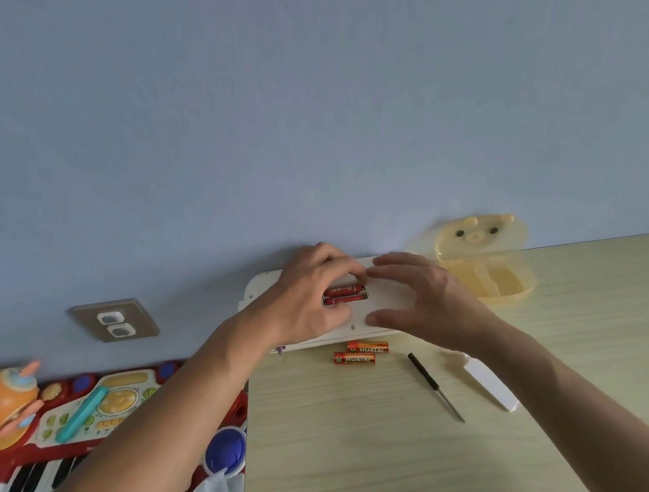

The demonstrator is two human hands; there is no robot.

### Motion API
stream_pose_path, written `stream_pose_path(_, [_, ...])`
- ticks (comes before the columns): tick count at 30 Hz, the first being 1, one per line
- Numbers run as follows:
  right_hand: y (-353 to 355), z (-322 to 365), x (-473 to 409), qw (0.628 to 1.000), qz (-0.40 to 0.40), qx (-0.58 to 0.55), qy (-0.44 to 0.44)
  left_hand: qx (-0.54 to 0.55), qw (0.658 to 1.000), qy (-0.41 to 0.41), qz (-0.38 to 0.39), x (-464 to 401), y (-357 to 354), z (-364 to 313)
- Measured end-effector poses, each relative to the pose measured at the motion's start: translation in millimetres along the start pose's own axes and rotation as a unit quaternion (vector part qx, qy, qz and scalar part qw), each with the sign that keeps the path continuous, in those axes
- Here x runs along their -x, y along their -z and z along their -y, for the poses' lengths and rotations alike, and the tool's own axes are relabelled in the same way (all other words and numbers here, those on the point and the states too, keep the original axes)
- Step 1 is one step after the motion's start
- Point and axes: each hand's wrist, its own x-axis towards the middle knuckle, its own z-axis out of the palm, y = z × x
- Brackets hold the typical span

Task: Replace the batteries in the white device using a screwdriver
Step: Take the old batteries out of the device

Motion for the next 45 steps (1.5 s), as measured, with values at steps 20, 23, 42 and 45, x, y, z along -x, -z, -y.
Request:
stream_pose_path(20, [-6.2,-15.3,-3.3,1.000,0.006,-0.011,-0.008,-0.079,0.996,-0.034,0.029,-14.1,-1.7,0.1])
stream_pose_path(23, [-4.2,-12.4,-2.0,1.000,0.007,-0.010,-0.014,-0.021,0.998,-0.040,-0.035,-14.2,-2.9,-0.5])
stream_pose_path(42, [-11.0,26.6,-10.2,0.991,-0.094,-0.091,-0.008,0.199,0.959,0.093,-0.179,11.1,3.1,-8.9])
stream_pose_path(45, [-10.0,20.3,-7.9,0.987,-0.116,-0.109,-0.034,0.055,0.986,0.079,-0.133,19.3,-0.1,0.3])
